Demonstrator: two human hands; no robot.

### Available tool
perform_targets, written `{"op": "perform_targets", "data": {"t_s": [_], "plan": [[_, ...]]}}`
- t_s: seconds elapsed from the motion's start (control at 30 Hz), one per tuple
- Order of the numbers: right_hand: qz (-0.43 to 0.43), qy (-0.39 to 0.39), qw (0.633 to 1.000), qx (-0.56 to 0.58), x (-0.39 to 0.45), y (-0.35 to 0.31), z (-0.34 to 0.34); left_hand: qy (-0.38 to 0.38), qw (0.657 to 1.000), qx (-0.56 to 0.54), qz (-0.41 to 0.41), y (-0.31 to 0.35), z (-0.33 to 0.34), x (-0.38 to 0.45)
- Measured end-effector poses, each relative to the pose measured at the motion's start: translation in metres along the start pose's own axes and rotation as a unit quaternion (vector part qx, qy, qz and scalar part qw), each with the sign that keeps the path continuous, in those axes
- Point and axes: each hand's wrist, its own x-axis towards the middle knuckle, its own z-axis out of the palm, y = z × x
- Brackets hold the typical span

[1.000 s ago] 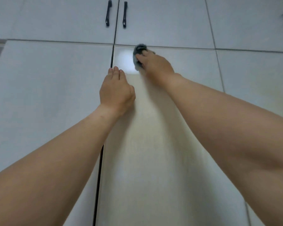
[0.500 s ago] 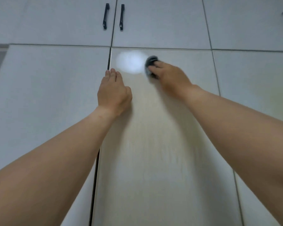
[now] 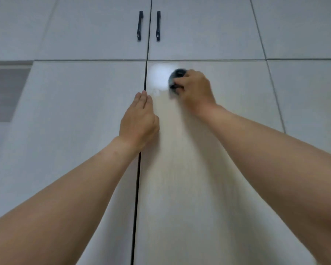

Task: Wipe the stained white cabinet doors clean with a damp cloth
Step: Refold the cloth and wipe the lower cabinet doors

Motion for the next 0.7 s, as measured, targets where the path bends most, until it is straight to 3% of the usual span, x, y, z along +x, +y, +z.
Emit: {"op": "perform_targets", "data": {"t_s": [0.07, 0.1, 0.13, 0.23, 0.3, 0.37, 0.43, 0.53, 0.6, 0.7], "plan": [[-0.156, -0.054, 0.986, 0.009, -0.002, -0.026, 0.019, 0.020, 1.000, -0.009, 0.005, -0.002, 0.001, -0.003], [-0.171, -0.044, 0.984, 0.004, 0.002, -0.024, 0.022, 0.021, 1.000, -0.009, 0.006, -0.003, 0.001, -0.004], [-0.148, -0.021, 0.989, -0.004, 0.010, -0.015, 0.021, 0.020, 1.000, -0.005, 0.010, -0.004, 0.001, -0.004], [0.060, 0.064, 0.995, -0.042, 0.046, 0.022, 0.015, 0.017, 1.000, -0.001, 0.019, -0.009, -0.001, -0.003], [0.143, 0.063, 0.987, -0.038, 0.067, 0.021, 0.016, 0.015, 1.000, -0.009, 0.021, -0.011, -0.002, -0.001], [0.090, 0.021, 0.996, -0.003, 0.068, -0.015, 0.023, 0.019, 0.999, -0.020, 0.019, -0.013, -0.002, -0.001], [-0.035, -0.046, 0.998, 0.019, 0.046, -0.051, 0.036, 0.032, 0.999, -0.030, 0.024, -0.012, -0.001, 0.000], [-0.104, -0.053, 0.993, 0.020, 0.018, -0.047, 0.030, 0.031, 0.999, -0.031, 0.020, -0.008, -0.001, -0.003], [-0.047, -0.020, 0.999, -0.011, 0.025, -0.015, 0.014, 0.016, 1.000, -0.012, 0.015, -0.009, -0.002, -0.003], [0.163, 0.059, 0.982, -0.079, 0.035, 0.029, -0.002, 0.017, 1.000, -0.004, 0.011, -0.007, -0.003, -0.003]]}}
